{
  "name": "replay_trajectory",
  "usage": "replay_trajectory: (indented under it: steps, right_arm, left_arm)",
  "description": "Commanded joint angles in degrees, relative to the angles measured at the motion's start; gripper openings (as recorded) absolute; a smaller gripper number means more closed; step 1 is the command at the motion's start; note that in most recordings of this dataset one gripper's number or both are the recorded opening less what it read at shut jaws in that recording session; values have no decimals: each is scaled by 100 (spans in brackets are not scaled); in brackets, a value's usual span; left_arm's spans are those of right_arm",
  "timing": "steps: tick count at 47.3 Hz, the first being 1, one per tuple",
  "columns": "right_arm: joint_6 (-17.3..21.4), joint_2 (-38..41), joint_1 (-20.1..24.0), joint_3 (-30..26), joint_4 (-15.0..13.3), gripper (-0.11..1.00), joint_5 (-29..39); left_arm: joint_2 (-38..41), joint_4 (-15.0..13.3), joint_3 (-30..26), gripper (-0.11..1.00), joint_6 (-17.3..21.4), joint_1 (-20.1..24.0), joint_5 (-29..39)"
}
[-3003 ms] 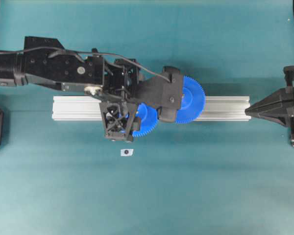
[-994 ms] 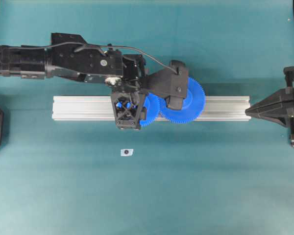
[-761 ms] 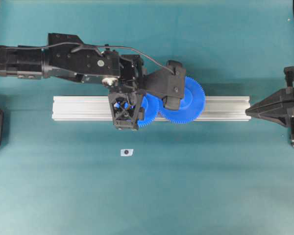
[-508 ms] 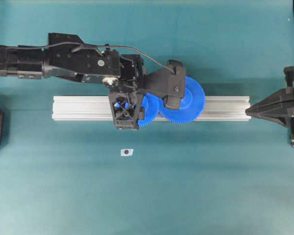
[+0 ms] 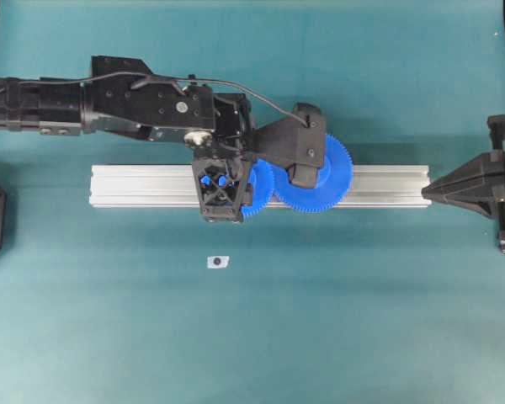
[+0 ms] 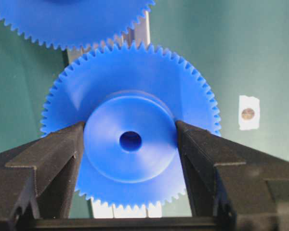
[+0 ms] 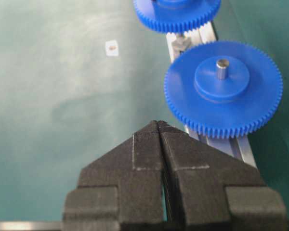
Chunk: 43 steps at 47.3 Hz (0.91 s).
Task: Find the location of the shaft and insert the small gear.
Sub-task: 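Align the gear's bore with the shaft and push it on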
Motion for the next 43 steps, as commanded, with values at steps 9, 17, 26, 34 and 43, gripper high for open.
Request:
replay_trajectory:
  steps: [9, 17, 26, 34, 43]
  right_arm:
    - [44, 26, -9, -53, -9, 0, -79]
    - [44, 26, -18, -53, -9, 0, -88]
    - [44, 26, -18, -53, -9, 0, -132]
    - [44, 26, -18, -62, -9, 0, -132]
    - [44, 26, -18, -62, -18, 0, -132]
  left_arm:
    - [-202, 44, 26, 63, 35, 193, -18]
    - [-229, 44, 35, 63, -18, 193, -70]
    - [-246, 35, 97, 63, -105, 193, -352]
    - [-281, 35, 105, 63, -299, 193, -413]
    - [-378, 35, 123, 64, -387, 193, -396]
